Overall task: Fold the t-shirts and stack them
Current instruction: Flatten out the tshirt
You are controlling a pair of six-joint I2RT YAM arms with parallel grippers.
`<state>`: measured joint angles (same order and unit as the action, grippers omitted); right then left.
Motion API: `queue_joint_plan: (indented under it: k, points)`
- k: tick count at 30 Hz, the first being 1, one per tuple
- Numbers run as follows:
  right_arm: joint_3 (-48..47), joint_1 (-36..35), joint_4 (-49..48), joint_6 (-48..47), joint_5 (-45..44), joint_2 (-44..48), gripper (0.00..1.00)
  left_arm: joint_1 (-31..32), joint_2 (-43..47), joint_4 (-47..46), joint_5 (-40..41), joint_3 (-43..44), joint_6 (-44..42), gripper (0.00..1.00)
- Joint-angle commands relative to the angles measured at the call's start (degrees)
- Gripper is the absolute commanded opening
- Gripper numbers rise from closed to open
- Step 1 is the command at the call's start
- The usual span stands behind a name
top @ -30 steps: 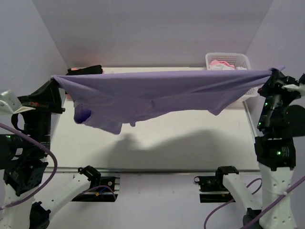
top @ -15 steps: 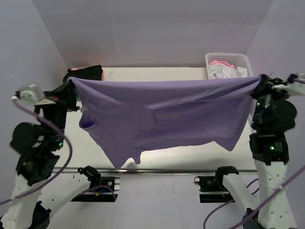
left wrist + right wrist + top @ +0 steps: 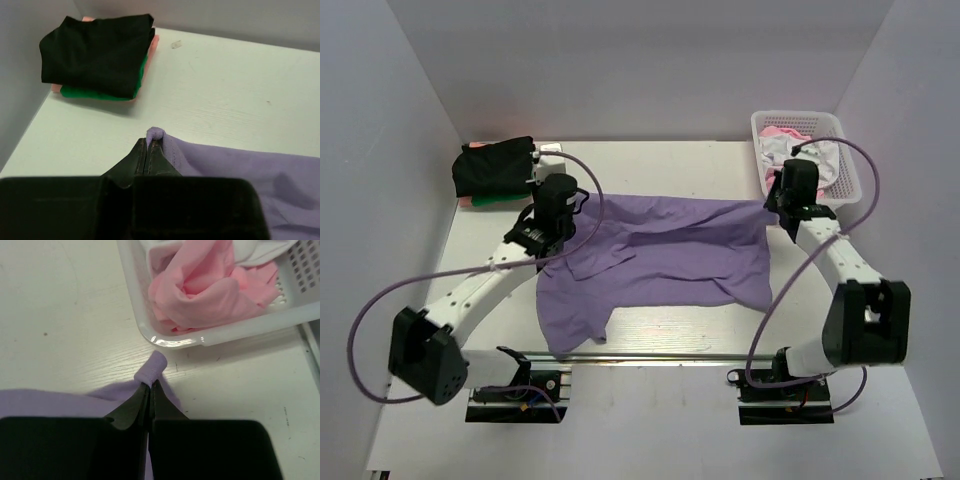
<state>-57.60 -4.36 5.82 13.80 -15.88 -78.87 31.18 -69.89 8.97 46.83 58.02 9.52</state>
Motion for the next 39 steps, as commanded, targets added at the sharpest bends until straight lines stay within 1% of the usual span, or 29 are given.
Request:
queue_joint_plan:
  k: [1,2,3,4,5,7,8,10,11,12,14,17,18,19,20,21,22,23,25,26,27,28,30,31,34,35,37,38,39]
  points:
    - [-5.85,0.23,-5.12,0.35,0.67,-4.7,0.0,-3.4,-4.45,-8.0,1.18,3.15,-0.11,0.0]
    - [-8.2,0.4,-5.12,0.26,0.85,-8.45,0.0,-5.23,-8.21,-9.05,0.2,4.63,-0.11,0.0]
    - [-9.1,0.41,-5.12,0.26,0.85,-9.8,0.0,-6.12,-8.25,-9.06,-0.5,4.65,0.49,0.0]
    - [-9.89,0.32,-5.03,-0.09,0.94,-11.12,0.0,-7.0,-12.34,-9.58,-2.16,6.21,0.5,0.0]
    - [-12.77,0.23,-5.03,-0.27,1.2,-13.57,0.0,-7.88,-14.47,-9.59,-2.7,7.19,0.5,0.0]
    - [-14.63,0.23,-4.6,-0.88,1.29,-17.01,0.0,-10.34,-18.42,-10.11,-3.84,10.17,1.2,0.0]
    - [-17.86,0.32,-4.51,-1.06,1.72,-19.45,0.0,-11.04,-22.1,-10.11,-4.89,11.14,1.99,0.0]
    - [-20.08,0.23,-3.72,-2.02,2.17,-23.75,0.0,-13.24,-25.37,-10.99,-6.39,13.69,2.6,0.0]
    - [-23.4,0.14,-3.45,-2.29,2.6,-24.92,0.0,-13.86,-26.78,-11.69,-7.53,14.4,2.61,0.0]
    - [-24.48,0.14,-3.28,-2.81,2.69,-25.97,0.0,-14.56,-29.84,-12.39,-8.24,16.14,2.61,0.0]
    - [-29.64,0.14,-2.23,-3.43,2.87,-29.58,0.0,-16.23,-33.02,-12.4,-10.26,18.26,2.61,0.0]
    - [-33.35,0.14,-0.91,-4.04,2.26,-34.06,0.0,-17.81,-39.87,-9.87,-12.28,24.41,3.13,0.0]
    - [-35.1,0.05,-0.64,-4.22,2.52,-35.63,0.0,-17.82,-41.54,-8.98,-12.81,27.55,3.14,0.05]
    - [-36.77,-0.03,-0.38,-4.4,3.39,-36.26,0.05,-18.6,-43.12,-7.93,-13.68,29.24,3.92,0.11]
    - [-37.75,0.05,0.58,-4.66,3.57,-38.35,0.13,-19.22,-46.01,-6.79,-14.22,30.74,4.71,0.41]
    - [-38.63,-0.03,1.55,-5.1,4.01,-38.98,0.2,-19.23,-47.08,-4.43,-15.27,33.71,5.24,0.64]
    - [-40.72,-0.12,1.82,-5.28,5.23,-39.51,0.27,-19.75,-47.96,-3.1,-15.8,35.04,5.77,0.86]
    - [-41.35,-0.12,2.78,-5.97,5.59,-40.39,0.42,-19.75,-48.5,-1.95,-16.41,36.19,6.47,1.0]
    - [-41.8,-0.12,3.75,-6.24,7.77,-40.05,0.53,-20.28,-48.5,0.51,-18.17,37.96,6.48,1.0]
    - [-41.45,-0.21,3.76,-6.33,8.66,-39.09,0.61,-20.28,-48.5,0.52,-18.79,37.96,6.48,1.0]
    - [-40.93,-0.04,3.23,-6.24,9.8,-37.77,0.85,-20.28,-47.54,1.3,-20.01,37.96,6.48,1.0]
    - [-39.62,-0.12,2.18,-6.59,13.82,-36.11,0.9,-20.28,-45.62,2.09,-21.07,37.96,6.48,1.0]
    - [-37.85,-0.3,1.38,-6.77,15.17,-33.65,0.9,-20.28,-43.24,3.15,-23.44,36.12,6.48,1.0]
    - [-36.71,-0.38,0.95,-6.86,19.35,-31.89,0.9,-20.28,-41.84,3.68,-24.15,35.24,6.48,1.0]
    - [-33.38,-1.08,-0.46,-7.21,23.24,-27.4,0.9,-19.14,-35.6,6.04,-28.36,30.85,5.96,1.0]
    - [-32.23,-1.18,-0.55,-7.56,23.96,-26.69,0.9,-19.14,-32.45,6.58,-31.16,28.23,5.95,1.0]
    - [-30.39,-1.7,-0.29,-7.13,25.45,-23.97,0.9,-18.61,-29.27,7.63,-35.99,24.97,6.47,1.0]
    - [-28.98,-1.96,-0.29,-7.04,25.81,-23.35,0.9,-18.61,-27.77,7.64,-41.67,21.21,7.0,1.0]
    - [-27.4,-2.32,-0.29,-6.69,26.07,-21.17,0.9,-18.61,-24.71,7.64,-43.82,19.08,7.61,1.0]
